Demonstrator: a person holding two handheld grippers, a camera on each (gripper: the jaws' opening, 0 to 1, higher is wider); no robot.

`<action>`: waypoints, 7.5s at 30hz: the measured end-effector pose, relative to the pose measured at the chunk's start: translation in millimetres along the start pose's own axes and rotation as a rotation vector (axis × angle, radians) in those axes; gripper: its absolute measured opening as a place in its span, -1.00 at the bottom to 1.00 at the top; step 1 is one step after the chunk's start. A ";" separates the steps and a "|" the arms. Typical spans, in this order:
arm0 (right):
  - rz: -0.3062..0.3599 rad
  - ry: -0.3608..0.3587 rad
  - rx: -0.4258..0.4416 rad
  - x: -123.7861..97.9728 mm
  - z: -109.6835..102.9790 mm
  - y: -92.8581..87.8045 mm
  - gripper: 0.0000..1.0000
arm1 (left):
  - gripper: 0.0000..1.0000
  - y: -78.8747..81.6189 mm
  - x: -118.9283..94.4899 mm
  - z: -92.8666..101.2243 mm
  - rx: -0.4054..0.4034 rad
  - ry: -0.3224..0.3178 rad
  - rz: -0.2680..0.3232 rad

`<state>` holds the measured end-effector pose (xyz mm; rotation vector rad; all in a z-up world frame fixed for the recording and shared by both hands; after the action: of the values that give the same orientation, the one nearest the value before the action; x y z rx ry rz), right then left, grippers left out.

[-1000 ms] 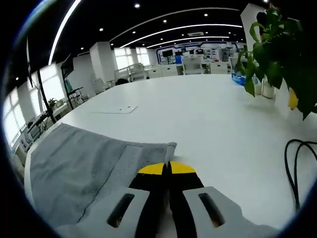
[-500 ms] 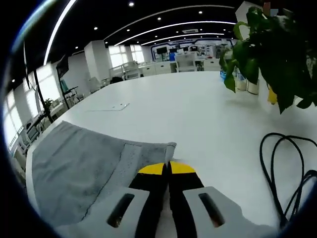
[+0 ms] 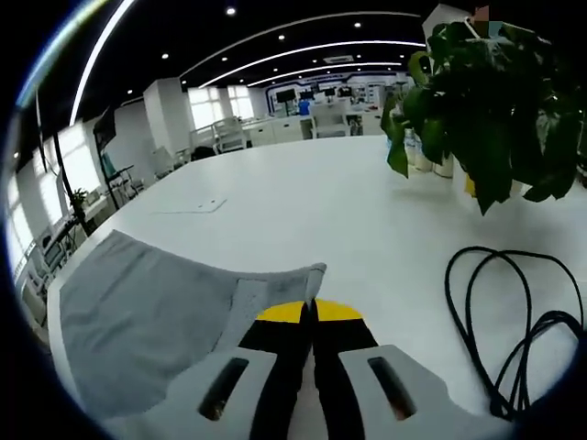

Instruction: Fold the towel on the table until its edges align and the towel forms a compact rectangular stack.

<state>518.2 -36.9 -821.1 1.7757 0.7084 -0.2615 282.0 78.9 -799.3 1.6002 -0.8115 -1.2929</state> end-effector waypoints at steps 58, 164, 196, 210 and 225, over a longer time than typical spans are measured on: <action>0.054 0.282 -0.045 66.1 -239.4 69.4 -1.00 | -0.91 -22.4 -274.5 -68.5 -0.085 0.438 0.012; -0.136 0.557 -0.198 247.2 -569.3 -86.6 -1.00 | -0.91 -258.0 -505.6 -86.4 -0.710 1.477 0.035; -0.061 0.577 -0.326 253.7 -608.2 -85.8 -1.00 | -0.91 -262.0 -523.3 -95.8 -0.628 1.475 -0.048; -0.125 0.613 -0.311 276.7 -598.0 -106.9 -0.81 | -0.52 -288.7 -522.7 -101.7 -0.662 1.485 -0.150; -0.146 0.581 -0.324 275.7 -567.9 -98.2 -0.57 | -0.29 -282.5 -518.8 -114.9 -0.605 1.430 -0.174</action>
<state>580.0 598.1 -855.0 1.4891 1.2204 0.2776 257.0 677.5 -856.0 1.5797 0.5627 -0.1774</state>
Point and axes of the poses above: the point that each gripper's makers call its tool centre point, and the gripper's own axes: x roughly forward along the fingers, z roughly to its right, y roughly out of its top, the point moved 8 cm from there along -x, roughly backward along the fingers, and after that the axes turned 12 degrees about x, right-handed, at the moved point
